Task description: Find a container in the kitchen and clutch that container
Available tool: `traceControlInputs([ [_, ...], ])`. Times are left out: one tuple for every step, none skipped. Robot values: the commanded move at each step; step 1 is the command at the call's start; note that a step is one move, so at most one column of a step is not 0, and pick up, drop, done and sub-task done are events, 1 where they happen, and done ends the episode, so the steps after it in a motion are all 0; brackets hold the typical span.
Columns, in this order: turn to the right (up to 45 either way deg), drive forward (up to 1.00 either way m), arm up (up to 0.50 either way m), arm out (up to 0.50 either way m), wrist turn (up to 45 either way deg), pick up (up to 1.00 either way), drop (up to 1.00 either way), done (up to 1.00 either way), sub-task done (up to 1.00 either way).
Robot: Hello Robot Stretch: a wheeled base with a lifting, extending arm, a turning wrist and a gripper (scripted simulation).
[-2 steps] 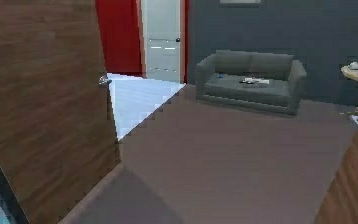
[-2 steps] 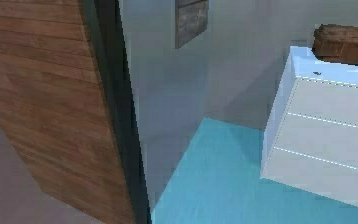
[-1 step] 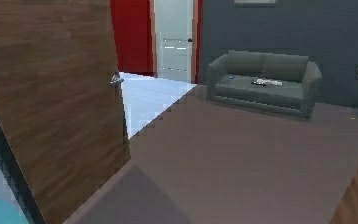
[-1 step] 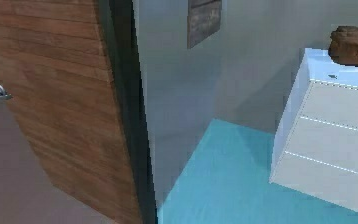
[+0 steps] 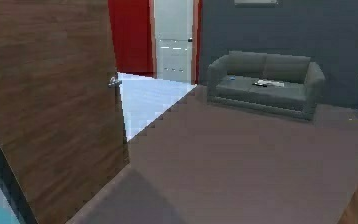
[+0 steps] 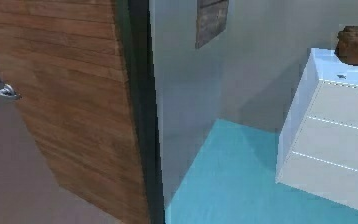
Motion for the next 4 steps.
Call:
traceControlInputs([
  [9.0,0.00,0.00,0.00,0.0,0.00,0.00,0.00,0.00],
  [0.0,1.00,0.00,0.00,0.0,0.00,0.00,0.00,0.00],
  [0.0,0.65,0.00,0.00,0.0,0.00,0.00,0.00,0.00],
  [-45.0,0.00,0.00,0.00,0.0,0.00,0.00,0.00,0.00],
])
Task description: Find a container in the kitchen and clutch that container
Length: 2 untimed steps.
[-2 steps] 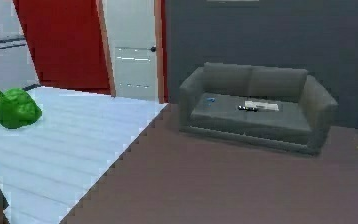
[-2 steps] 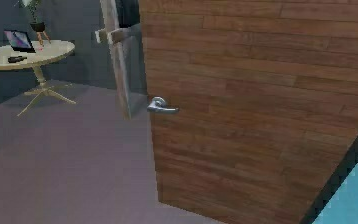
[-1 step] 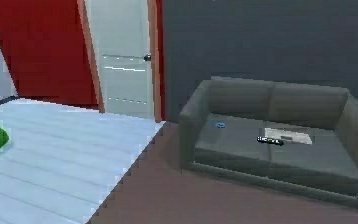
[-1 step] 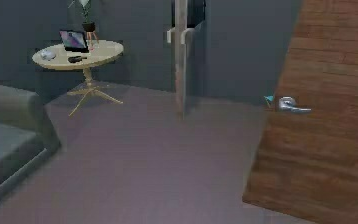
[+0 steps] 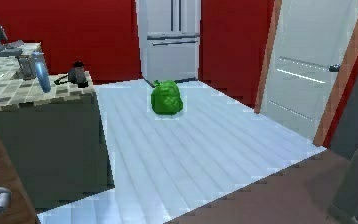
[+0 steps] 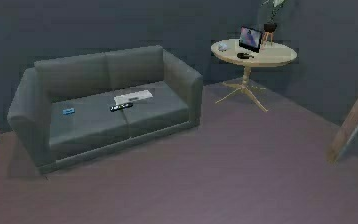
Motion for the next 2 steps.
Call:
traceControlInputs([
  [-9.0,0.00,0.00,0.00,0.0,0.00,0.00,0.00,0.00],
  [0.0,0.60,0.00,0.00,0.0,0.00,0.00,0.00,0.00],
])
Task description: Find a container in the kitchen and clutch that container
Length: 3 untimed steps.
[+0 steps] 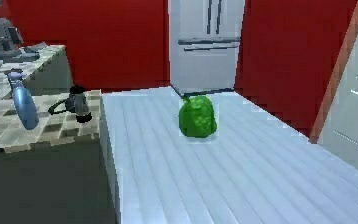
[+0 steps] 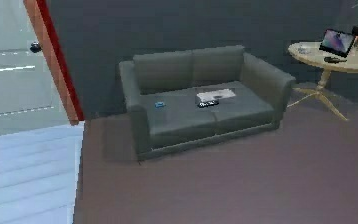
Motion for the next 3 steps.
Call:
traceControlInputs([
  [0.0,0.90,0.00,0.00,0.0,0.00,0.00,0.00,0.00],
  [-15.0,0.00,0.00,0.00,0.0,0.00,0.00,0.00,0.00],
  [0.0,0.05,0.00,0.00,0.0,0.00,0.00,0.00,0.00],
])
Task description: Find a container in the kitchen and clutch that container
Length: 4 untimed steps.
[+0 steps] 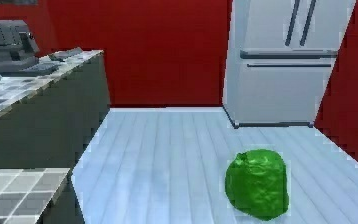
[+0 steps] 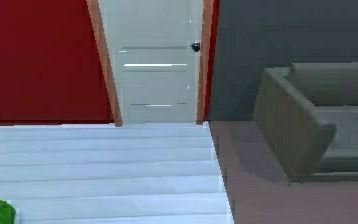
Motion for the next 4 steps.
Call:
traceControlInputs([
  [0.0,0.75,0.00,0.00,0.0,0.00,0.00,0.00,0.00],
  [-45.0,0.00,0.00,0.00,0.0,0.00,0.00,0.00,0.00],
  [-9.0,0.00,0.00,0.00,0.0,0.00,0.00,0.00,0.00],
  [0.0,0.75,0.00,0.00,0.0,0.00,0.00,0.00,0.00],
])
